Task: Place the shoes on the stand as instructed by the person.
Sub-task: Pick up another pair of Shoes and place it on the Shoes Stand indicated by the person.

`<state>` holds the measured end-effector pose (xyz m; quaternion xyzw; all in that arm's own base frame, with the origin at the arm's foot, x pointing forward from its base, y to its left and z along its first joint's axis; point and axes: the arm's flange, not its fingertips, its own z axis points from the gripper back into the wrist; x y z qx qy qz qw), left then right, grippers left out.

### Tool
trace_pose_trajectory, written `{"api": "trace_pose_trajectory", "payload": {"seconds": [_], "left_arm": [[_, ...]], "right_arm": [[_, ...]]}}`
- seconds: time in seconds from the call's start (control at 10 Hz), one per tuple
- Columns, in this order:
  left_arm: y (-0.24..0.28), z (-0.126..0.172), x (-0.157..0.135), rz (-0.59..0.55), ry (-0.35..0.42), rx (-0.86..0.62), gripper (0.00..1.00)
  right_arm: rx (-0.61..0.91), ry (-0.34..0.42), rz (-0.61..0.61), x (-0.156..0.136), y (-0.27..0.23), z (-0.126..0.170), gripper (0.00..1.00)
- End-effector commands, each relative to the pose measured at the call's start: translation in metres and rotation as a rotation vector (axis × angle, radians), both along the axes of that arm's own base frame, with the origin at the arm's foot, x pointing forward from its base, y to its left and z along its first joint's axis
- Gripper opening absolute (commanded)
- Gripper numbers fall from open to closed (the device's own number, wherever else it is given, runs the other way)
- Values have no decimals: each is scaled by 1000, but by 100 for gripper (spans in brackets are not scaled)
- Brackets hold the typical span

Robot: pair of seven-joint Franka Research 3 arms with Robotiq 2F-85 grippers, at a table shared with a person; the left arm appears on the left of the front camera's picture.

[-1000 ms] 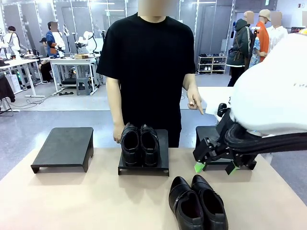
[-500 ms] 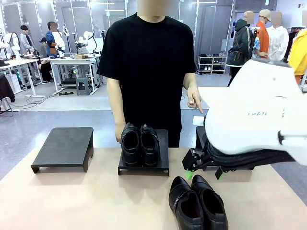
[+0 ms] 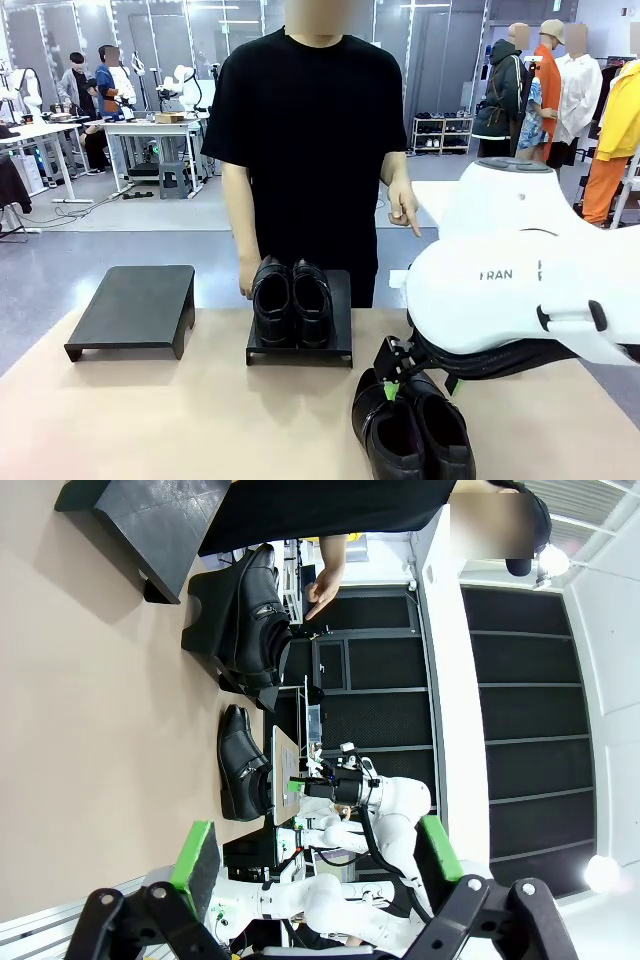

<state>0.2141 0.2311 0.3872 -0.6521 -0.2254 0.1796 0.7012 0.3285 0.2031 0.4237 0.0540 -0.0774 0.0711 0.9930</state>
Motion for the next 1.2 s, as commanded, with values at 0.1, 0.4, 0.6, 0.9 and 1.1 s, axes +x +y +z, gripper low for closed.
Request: {"api": "trace_pose_trajectory", "payload": {"seconds": [0.1,0.4,0.6,0.9,1.1], "left_arm": [[0,2,-1,-3,-9,-13,100],[0,2,-1,-3,-9,-13,100],[0,2,-1,-3,-9,-13,100],[0,2,-1,-3,-9,-13,100],[0,2,-1,-3,-9,-13,100]], "right_arm": [[-21,1,-25,-43,-22,-48,100],[-35,23,-22,-46,-21,-71,100],[-62,46,-10,-50,-21,-86,100],[-81,78,-5,-54,-23,-101,100],[-85,90,-10,-56,-25,-112,100]]}}
